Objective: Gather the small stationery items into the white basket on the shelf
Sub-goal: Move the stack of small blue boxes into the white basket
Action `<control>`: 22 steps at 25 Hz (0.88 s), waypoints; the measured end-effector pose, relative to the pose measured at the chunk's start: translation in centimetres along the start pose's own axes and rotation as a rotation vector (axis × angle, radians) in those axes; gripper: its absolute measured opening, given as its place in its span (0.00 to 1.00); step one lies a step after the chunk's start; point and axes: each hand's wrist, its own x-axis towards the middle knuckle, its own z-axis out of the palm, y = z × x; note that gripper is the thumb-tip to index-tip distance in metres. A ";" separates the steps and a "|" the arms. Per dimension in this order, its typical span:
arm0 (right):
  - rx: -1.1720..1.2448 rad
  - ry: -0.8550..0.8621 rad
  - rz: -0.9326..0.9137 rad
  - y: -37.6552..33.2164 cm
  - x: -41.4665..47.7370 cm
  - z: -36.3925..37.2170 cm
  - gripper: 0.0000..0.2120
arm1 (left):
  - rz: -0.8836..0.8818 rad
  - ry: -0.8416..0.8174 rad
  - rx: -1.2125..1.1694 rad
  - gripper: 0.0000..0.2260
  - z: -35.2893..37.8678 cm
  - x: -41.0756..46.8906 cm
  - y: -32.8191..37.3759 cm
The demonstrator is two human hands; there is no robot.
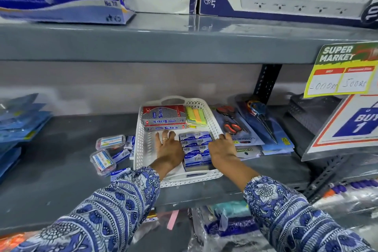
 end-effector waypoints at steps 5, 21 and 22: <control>-0.026 0.049 -0.004 -0.1 -0.3 -0.1 0.13 | 0.019 -0.020 0.009 0.10 0.2 0.1 -0.2; 0.421 0.292 -0.109 4.1 -15.9 -18.6 0.15 | 0.422 0.370 -0.204 0.12 -15.8 -10.3 -0.8; 0.456 0.343 -0.131 4.5 -17.8 -20.5 0.14 | 0.504 0.426 -0.260 0.14 -17.6 -12.3 -0.9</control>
